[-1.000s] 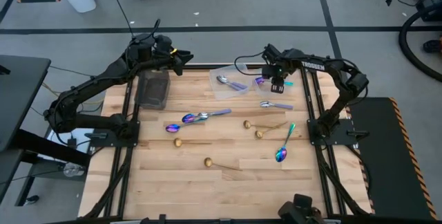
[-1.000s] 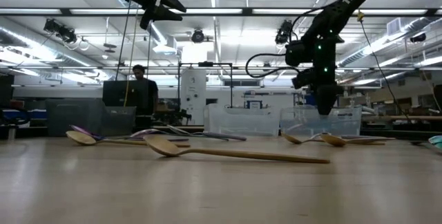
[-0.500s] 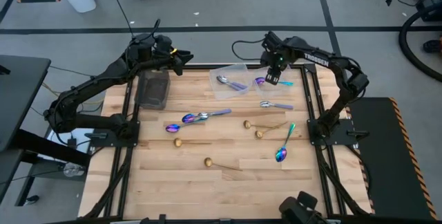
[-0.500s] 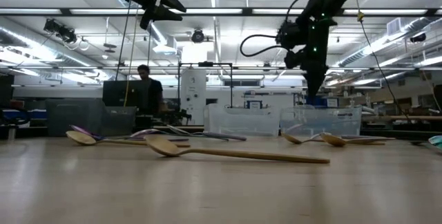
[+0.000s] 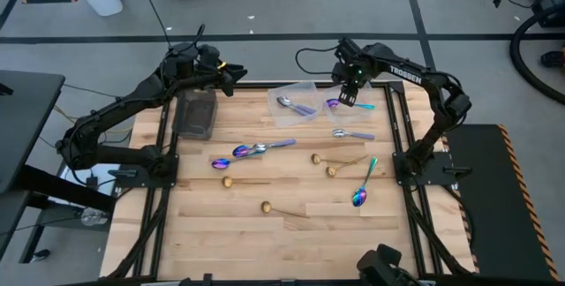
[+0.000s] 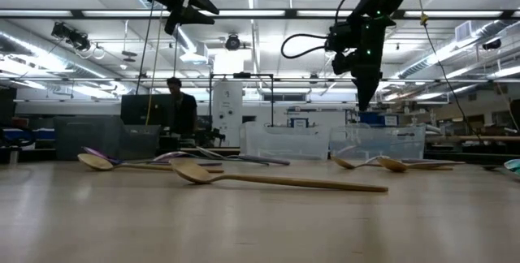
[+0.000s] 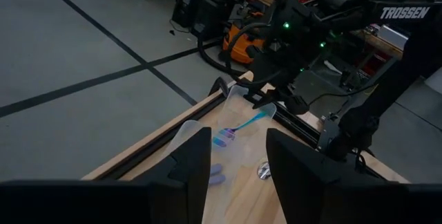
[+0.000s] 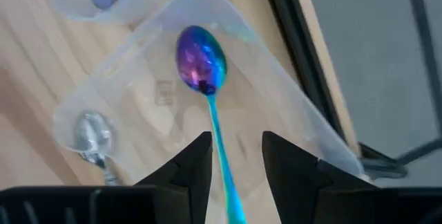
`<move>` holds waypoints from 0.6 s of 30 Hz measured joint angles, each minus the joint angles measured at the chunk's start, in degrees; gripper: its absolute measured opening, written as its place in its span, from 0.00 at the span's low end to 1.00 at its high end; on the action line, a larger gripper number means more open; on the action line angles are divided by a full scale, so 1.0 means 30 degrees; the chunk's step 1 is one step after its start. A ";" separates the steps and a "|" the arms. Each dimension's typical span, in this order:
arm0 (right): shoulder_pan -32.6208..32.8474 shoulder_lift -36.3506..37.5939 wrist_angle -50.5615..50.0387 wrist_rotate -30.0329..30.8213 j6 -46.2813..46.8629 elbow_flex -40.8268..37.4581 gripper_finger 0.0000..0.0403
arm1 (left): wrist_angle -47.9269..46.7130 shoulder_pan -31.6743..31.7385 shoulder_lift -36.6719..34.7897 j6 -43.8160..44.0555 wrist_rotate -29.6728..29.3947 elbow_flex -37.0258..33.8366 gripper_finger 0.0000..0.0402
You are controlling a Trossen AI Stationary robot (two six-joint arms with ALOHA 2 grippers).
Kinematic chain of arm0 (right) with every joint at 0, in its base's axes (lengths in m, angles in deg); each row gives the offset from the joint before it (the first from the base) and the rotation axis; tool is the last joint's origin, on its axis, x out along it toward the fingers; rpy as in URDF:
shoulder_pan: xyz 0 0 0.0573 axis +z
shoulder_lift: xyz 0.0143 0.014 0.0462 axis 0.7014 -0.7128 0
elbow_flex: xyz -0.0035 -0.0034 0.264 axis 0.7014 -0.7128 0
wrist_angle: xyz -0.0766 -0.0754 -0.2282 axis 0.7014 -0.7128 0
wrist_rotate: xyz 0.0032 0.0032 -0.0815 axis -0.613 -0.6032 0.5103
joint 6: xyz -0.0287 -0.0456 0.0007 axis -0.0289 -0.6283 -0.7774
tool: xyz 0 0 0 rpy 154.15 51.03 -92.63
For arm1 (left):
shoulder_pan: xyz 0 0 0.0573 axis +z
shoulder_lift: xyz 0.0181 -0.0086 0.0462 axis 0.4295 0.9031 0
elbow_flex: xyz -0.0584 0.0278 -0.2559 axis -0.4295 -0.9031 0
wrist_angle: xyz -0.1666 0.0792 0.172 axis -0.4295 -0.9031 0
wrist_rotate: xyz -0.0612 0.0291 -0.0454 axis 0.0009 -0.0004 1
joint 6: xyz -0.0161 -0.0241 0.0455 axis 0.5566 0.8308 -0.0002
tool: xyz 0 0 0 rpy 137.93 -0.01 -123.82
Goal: Sort silverware by color (type)
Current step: Put the purple spoon into the left transparent bin
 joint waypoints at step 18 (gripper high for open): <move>0.2198 0.0000 -0.2645 -0.4150 -0.1225 -0.0007 0.34 | -0.0003 0.0000 -0.0003 0.0007 0.0004 0.0000 0.37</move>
